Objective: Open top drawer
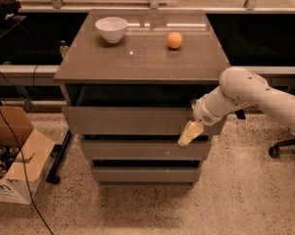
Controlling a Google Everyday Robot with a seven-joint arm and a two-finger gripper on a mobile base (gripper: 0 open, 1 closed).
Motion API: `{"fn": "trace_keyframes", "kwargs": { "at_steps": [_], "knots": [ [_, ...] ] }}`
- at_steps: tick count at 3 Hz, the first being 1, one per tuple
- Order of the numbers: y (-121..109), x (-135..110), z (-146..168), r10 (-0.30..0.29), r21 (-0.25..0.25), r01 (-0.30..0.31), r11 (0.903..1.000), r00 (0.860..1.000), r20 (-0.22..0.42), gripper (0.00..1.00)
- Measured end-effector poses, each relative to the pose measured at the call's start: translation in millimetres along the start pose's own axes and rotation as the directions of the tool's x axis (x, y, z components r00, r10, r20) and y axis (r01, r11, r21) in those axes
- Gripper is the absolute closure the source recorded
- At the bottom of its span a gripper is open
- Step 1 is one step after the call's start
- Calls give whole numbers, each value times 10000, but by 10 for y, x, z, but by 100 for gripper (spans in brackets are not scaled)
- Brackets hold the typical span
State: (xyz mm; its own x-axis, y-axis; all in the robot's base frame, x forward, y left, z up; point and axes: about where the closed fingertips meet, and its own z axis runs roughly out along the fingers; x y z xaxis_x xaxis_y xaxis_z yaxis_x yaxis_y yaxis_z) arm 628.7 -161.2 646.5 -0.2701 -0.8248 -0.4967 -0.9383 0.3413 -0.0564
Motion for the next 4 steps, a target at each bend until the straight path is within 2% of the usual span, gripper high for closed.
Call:
{"fn": "trace_keyframes", "kwargs": {
  "at_steps": [1,2,3,4],
  "knots": [
    [-2,-15,-26,0,0,0,10000,10000,-1,50],
    [-5,-48,-84,-1,0,1,10000,10000,-1,73],
    [-8,-69,-119,-1,-1,1,10000,10000,-1,70],
    [-8,-77,-134,-1,-1,1,10000,10000,-1,39]
  ]
}}
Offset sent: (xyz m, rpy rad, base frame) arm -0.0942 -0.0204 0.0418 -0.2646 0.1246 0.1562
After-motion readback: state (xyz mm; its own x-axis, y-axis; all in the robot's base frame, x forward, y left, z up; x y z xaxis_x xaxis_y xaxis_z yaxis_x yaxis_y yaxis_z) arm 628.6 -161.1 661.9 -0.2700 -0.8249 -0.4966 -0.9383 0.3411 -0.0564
